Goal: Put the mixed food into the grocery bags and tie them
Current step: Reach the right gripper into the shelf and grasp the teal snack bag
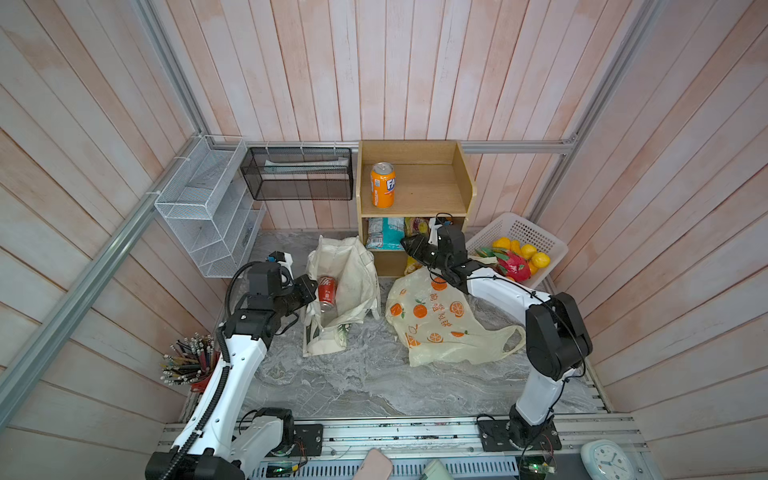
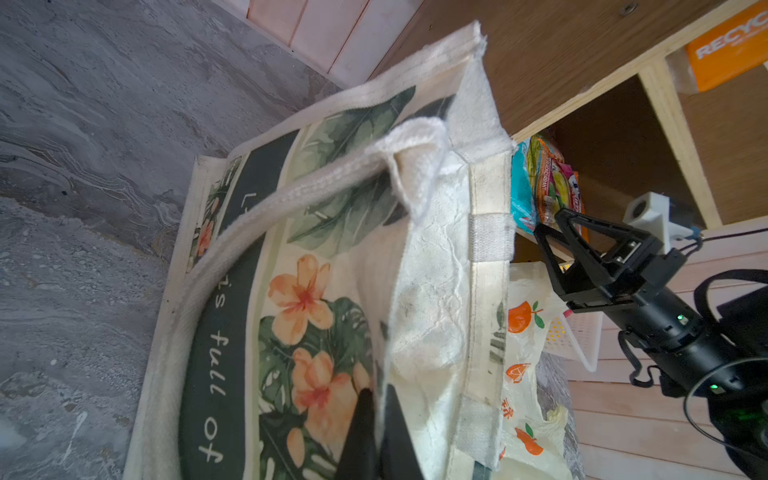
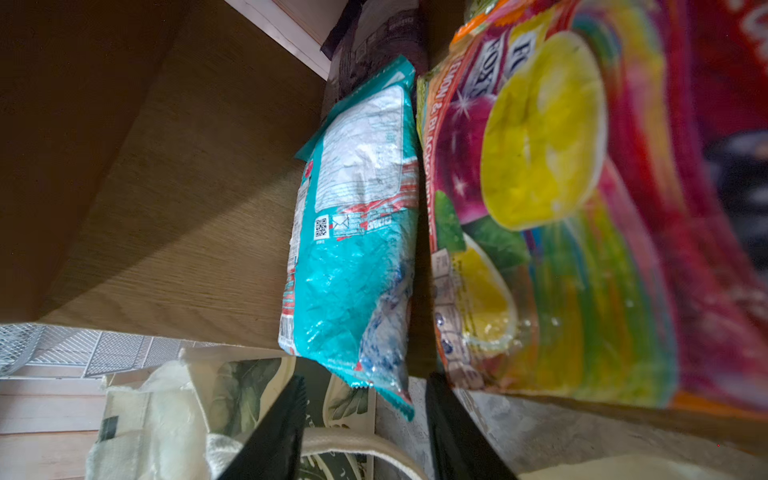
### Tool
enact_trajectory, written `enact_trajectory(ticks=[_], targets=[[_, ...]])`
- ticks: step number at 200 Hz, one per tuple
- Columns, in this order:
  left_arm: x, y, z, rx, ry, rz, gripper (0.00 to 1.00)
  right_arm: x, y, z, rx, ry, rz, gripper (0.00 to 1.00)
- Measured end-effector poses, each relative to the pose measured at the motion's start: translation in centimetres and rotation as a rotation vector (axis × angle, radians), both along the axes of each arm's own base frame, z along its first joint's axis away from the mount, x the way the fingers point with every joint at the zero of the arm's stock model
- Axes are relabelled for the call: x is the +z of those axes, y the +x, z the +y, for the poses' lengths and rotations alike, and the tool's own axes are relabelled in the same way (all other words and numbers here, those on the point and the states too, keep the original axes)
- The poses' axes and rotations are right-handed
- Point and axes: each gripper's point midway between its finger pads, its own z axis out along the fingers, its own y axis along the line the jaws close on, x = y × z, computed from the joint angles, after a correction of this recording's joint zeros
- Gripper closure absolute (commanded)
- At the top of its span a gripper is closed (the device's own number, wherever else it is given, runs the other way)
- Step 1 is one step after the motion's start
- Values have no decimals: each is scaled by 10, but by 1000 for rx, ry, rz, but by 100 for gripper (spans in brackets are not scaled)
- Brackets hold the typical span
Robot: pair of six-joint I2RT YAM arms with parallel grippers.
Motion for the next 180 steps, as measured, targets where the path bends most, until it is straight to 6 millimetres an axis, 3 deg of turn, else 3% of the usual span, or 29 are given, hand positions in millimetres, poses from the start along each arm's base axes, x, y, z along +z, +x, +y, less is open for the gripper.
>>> enact_trajectory(ticks=[83, 118, 160, 180], targets=[[0, 1, 1, -1, -7, -7, 100, -5, 6, 13, 13, -13, 2, 49], [0, 2, 1, 0, -7, -9, 100, -9, 6, 20, 24, -17, 9, 54], [0, 2, 1, -1, -10, -9, 100, -12, 7, 20, 19, -10, 23, 75], [1, 1, 1, -4, -12, -9, 100, -12, 7, 20, 17, -6, 28, 91]])
